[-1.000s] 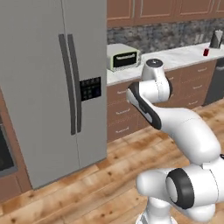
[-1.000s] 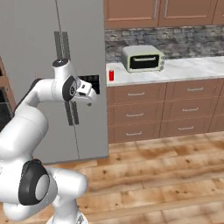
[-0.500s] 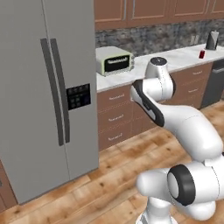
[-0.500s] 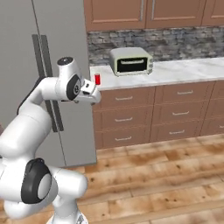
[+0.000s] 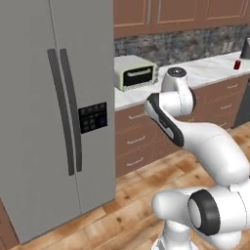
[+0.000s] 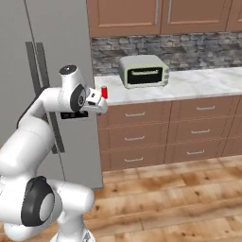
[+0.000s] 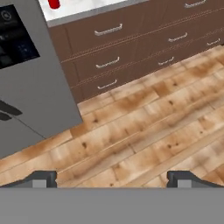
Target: Four empty soda cans are scattered around the kitchen. Gather all the cans and cluster them next to the stove for recycling.
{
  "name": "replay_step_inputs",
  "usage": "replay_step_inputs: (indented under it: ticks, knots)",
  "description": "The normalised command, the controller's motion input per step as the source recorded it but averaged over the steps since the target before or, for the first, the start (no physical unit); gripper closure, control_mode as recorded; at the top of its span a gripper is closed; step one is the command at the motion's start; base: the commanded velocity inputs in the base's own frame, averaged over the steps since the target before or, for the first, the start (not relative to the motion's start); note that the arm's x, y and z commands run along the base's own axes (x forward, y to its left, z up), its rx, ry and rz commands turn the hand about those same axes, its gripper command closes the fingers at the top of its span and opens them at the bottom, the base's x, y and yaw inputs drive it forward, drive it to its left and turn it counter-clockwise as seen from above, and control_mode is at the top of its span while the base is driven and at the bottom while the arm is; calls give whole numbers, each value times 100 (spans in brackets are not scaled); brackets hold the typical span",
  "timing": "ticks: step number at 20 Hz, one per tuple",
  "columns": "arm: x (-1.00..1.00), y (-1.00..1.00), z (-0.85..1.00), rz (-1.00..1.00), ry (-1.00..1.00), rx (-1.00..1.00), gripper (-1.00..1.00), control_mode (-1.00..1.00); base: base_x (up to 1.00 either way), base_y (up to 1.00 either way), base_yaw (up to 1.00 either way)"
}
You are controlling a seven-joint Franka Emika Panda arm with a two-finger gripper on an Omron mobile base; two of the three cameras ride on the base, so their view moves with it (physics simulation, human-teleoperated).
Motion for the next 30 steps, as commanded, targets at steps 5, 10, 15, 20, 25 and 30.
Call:
replay_step_inputs:
  ticks: [5, 10, 15, 20, 25, 30]
  knots:
    - [0, 0, 0, 0, 0, 0, -100, 100, 92, -36, -12]
    - [0, 0, 0, 0, 0, 0, -100, 100, 35, -100, 20]
    - [0, 0, 0, 0, 0, 0, -100, 100, 47, -86, 36]
    - [0, 0, 0, 0, 0, 0, -100, 100, 63, -51, 51]
    - [0, 0, 0, 0, 0, 0, -100, 100, 76, -58, 41]
    - [0, 0, 0, 0, 0, 0, -100, 100, 90, -54, -3]
